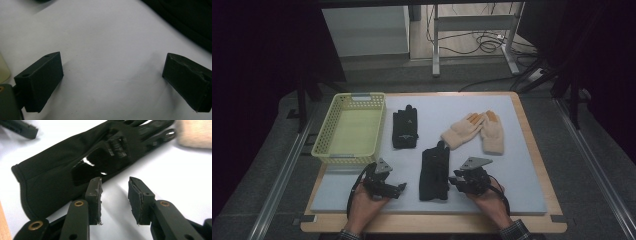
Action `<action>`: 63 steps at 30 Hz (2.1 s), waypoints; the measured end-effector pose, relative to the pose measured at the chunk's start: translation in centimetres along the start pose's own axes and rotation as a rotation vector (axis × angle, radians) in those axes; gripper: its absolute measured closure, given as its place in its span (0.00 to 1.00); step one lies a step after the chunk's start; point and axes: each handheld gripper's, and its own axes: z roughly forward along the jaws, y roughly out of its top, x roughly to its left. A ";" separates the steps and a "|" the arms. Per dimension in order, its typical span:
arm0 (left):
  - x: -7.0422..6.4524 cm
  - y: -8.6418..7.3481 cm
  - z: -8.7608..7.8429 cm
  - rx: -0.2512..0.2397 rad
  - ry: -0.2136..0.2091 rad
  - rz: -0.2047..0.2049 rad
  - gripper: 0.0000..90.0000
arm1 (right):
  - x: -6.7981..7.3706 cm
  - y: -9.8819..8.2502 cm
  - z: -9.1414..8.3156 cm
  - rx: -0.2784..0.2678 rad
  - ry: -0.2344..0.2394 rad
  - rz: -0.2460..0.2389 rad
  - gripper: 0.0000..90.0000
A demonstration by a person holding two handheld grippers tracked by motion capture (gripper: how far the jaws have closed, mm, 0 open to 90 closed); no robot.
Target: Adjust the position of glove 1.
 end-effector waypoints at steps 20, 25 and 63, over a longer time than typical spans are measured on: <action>0.0 0.0 0.0 0.000 0.000 -0.001 0.04 | -2.7 7.2 2.5 -0.079 0.026 -0.028 0.63; 0.0 0.0 0.0 0.003 0.001 0.003 0.04 | -3.2 10.0 4.8 -0.063 0.042 -0.048 0.70; 0.0 0.0 0.0 0.005 -0.001 0.003 0.04 | -1.9 13.9 13.1 0.121 0.162 -0.159 0.80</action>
